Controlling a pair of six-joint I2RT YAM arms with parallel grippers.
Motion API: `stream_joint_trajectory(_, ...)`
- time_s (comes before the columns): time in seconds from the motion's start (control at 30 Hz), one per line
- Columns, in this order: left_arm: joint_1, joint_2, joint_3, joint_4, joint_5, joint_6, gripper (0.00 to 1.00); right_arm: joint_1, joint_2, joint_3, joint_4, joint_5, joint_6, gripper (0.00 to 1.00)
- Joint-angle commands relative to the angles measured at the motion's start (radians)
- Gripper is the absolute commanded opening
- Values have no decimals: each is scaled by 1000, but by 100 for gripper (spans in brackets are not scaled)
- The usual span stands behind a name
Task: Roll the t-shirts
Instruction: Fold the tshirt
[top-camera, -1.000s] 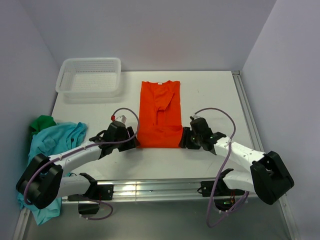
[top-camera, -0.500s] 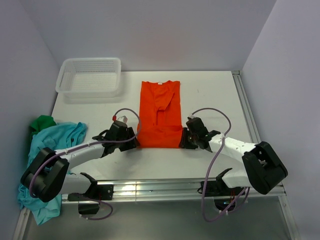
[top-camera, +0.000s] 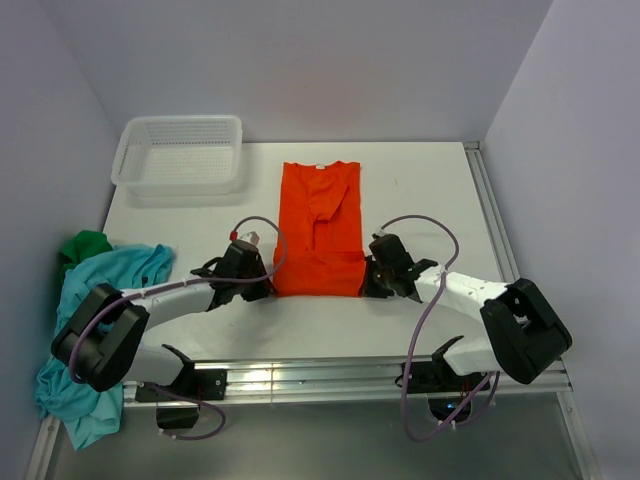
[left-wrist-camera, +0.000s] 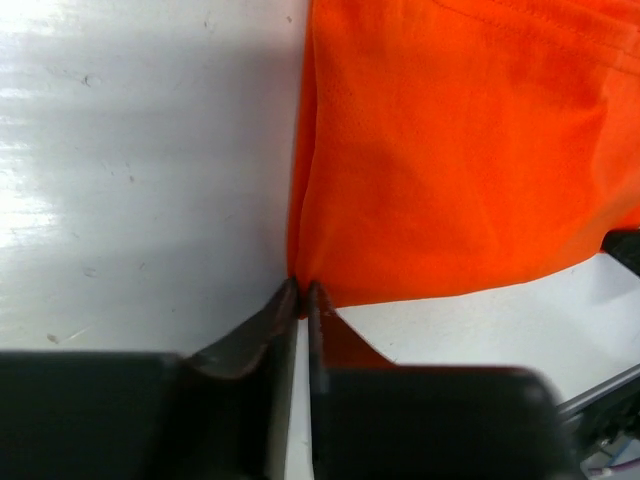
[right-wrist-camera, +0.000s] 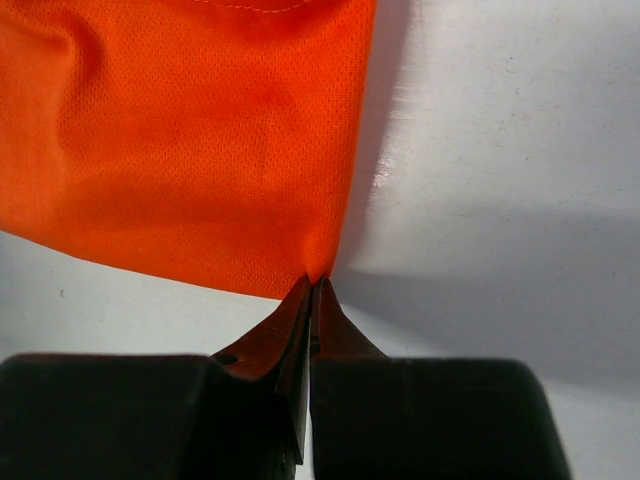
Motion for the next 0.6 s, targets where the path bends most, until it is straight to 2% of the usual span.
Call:
stream_joint_trajectory(0.0,-5,17,29,28,22,6,7,12,13,40,-6,12,-9,0)
stream_joint_trajectory(0.03,-3,17,26,31,22,2,0,12,13,40,-8,15,-9,0)
stream_joint_trajectory(0.43,-26,-86,-10,-34,-15,-5,0,42,-74,10,-60,74,21,0)
stream_joint_trajectory(0.47,-29,-95,-13,-37,-25,-5,0,44,-80,8,-61,79,26,2)
stream_joint_trajectory(0.5,-29,-98,-17,-38,-32,-8,5,45,-97,0,-57,82,28,8)
stream_joint_trajectory(0.53,-31,-100,-18,-43,-39,-11,12,48,-108,-6,-48,84,29,26)
stream_joint_trajectory(0.57,-29,-111,-21,-43,-52,-12,23,54,-120,-10,-29,88,38,34)
